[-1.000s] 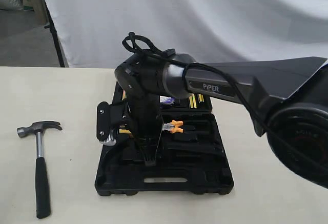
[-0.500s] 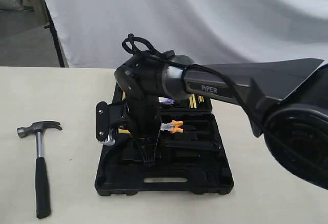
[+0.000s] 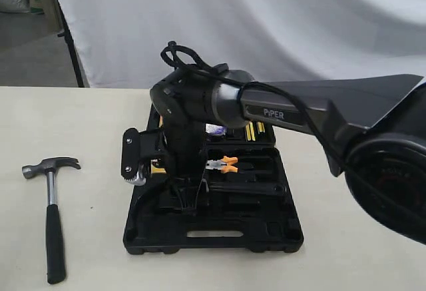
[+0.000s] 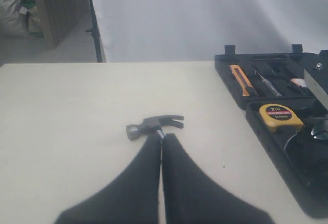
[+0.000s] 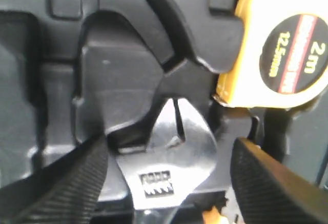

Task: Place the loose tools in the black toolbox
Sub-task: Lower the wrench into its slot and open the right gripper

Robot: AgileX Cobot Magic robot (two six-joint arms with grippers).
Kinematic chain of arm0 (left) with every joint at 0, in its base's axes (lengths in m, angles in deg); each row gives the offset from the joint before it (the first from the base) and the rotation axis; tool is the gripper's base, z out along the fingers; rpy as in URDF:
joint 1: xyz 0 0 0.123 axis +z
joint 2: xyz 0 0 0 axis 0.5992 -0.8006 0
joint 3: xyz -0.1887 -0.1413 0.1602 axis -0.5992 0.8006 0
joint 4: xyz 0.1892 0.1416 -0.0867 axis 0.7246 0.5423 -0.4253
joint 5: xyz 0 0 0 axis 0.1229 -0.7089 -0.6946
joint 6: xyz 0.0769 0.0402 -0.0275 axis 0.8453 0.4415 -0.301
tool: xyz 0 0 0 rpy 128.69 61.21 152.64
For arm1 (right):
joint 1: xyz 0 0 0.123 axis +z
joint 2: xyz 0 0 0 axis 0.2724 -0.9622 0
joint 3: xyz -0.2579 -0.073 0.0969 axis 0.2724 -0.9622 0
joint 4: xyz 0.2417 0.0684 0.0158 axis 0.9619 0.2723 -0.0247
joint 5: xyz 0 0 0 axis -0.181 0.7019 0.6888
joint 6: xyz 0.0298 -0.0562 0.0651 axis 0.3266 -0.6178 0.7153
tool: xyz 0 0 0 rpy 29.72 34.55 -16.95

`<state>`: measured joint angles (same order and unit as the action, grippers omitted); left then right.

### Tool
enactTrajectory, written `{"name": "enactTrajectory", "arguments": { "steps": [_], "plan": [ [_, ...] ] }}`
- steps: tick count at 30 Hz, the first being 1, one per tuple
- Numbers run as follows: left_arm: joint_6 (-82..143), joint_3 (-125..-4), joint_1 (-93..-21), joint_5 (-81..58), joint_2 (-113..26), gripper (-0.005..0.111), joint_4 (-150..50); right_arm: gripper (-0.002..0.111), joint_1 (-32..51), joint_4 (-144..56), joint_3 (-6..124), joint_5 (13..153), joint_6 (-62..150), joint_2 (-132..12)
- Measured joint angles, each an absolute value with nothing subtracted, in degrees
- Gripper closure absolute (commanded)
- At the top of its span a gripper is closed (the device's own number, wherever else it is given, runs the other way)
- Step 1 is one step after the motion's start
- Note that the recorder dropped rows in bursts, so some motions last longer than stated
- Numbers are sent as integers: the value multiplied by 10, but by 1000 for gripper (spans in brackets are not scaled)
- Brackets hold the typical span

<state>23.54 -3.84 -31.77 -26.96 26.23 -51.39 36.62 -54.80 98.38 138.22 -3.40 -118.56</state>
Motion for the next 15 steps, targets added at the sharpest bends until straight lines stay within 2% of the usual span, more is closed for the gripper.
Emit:
{"name": "enactTrajectory", "arguments": {
  "steps": [3, 5, 8, 14, 15],
  "plan": [
    [235, -38, -318, -270, 262, 106, -514, 30, 366, -539, 984, 1368, -8, -1174],
    [235, -38, -318, -270, 262, 106, -514, 32, 366, -539, 984, 1362, -4, -1163],
    [235, -38, -318, -270, 262, 106, -514, 51, 366, -539, 984, 1377, 1, -1138],
    [235, -38, -318, -270, 262, 106, -514, 107, 344, -538, 984, 1425, 36, -1083],
    [235, -38, -318, -270, 262, 106, -514, 108, 335, -538, 984, 1437, 44, -1079]
  ]
}}
